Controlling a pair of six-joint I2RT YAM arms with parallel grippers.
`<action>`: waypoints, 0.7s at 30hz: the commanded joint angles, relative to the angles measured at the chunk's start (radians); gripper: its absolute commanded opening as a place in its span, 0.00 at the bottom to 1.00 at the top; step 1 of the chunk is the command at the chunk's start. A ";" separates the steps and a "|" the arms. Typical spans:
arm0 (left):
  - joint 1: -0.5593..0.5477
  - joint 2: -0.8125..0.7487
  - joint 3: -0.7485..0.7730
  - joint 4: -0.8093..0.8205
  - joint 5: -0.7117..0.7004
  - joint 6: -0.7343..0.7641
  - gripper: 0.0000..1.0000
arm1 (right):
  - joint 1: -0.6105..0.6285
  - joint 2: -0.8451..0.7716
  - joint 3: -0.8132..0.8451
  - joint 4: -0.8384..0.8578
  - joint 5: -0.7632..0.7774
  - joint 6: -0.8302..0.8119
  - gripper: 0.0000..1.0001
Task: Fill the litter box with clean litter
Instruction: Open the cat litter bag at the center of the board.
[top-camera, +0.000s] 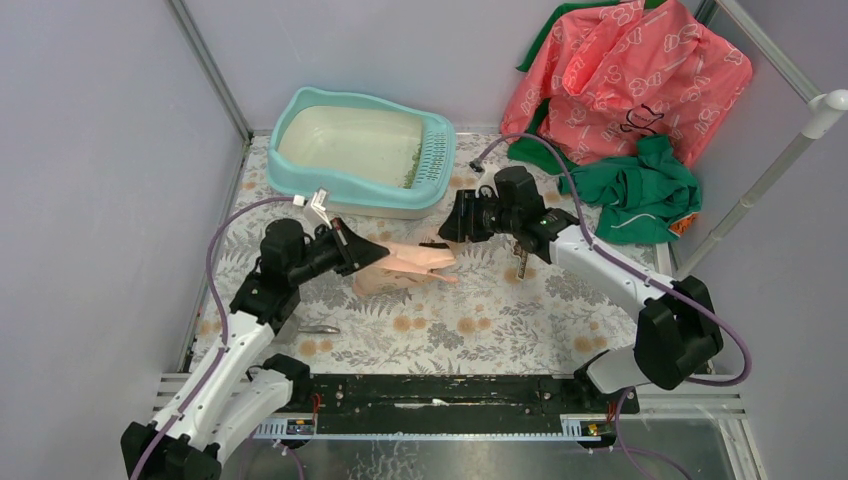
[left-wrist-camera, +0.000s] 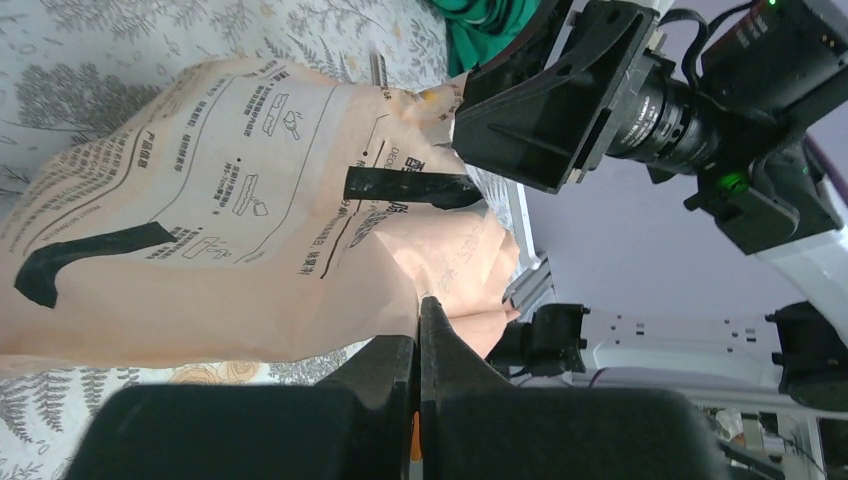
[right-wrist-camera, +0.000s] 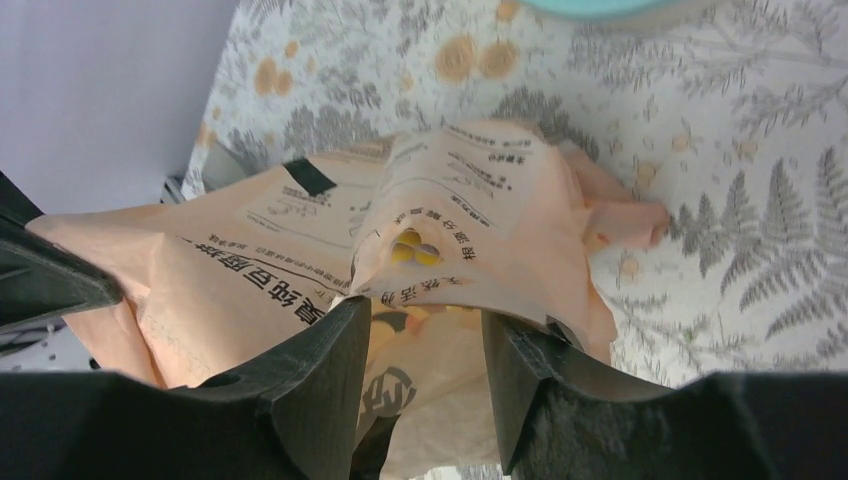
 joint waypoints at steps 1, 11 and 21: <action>-0.044 -0.080 -0.045 0.165 0.054 -0.014 0.00 | 0.018 -0.087 0.068 -0.161 0.049 -0.063 0.52; -0.054 -0.196 -0.140 0.205 0.051 -0.043 0.00 | 0.027 -0.113 0.120 -0.241 0.059 -0.083 0.53; -0.054 -0.258 -0.187 0.219 0.063 -0.072 0.00 | 0.057 -0.091 0.111 -0.233 0.036 0.018 0.53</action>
